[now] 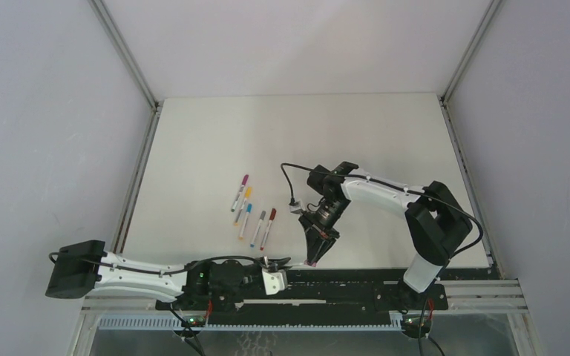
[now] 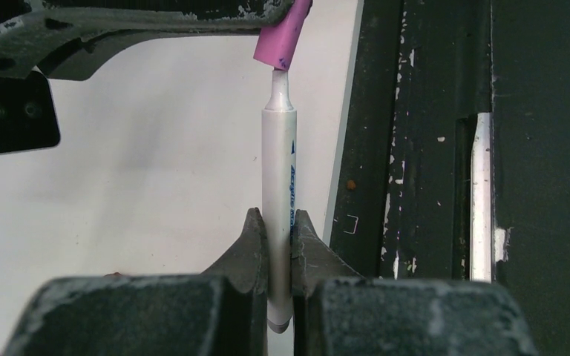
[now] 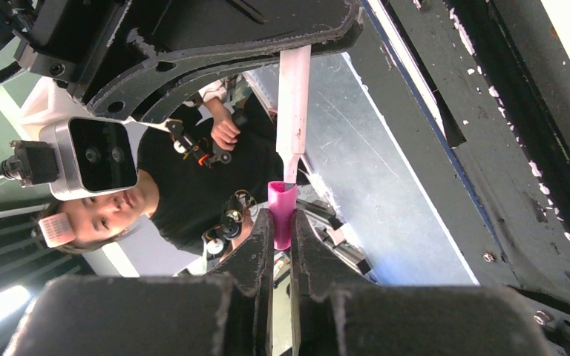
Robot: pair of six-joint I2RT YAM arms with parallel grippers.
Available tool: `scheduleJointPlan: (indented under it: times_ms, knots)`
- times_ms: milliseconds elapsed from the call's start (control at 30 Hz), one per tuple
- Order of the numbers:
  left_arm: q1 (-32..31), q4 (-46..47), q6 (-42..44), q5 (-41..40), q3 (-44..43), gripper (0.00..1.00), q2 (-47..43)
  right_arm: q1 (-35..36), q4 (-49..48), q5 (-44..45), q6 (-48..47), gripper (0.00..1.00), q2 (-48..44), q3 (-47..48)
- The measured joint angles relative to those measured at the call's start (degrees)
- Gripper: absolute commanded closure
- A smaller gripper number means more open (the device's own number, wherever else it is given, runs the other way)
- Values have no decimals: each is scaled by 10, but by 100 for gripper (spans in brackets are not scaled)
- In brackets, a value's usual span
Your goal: Insert the pens into the pen caps
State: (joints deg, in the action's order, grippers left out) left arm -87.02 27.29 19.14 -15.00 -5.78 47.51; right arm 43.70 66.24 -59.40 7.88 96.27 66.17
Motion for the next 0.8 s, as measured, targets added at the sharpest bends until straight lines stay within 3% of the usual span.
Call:
scheduleJointPlan:
  times_ms: [800]
  knots:
    - [-44, -52, 15, -19, 2, 100, -52, 35, 16, -63, -1, 100, 90, 18]
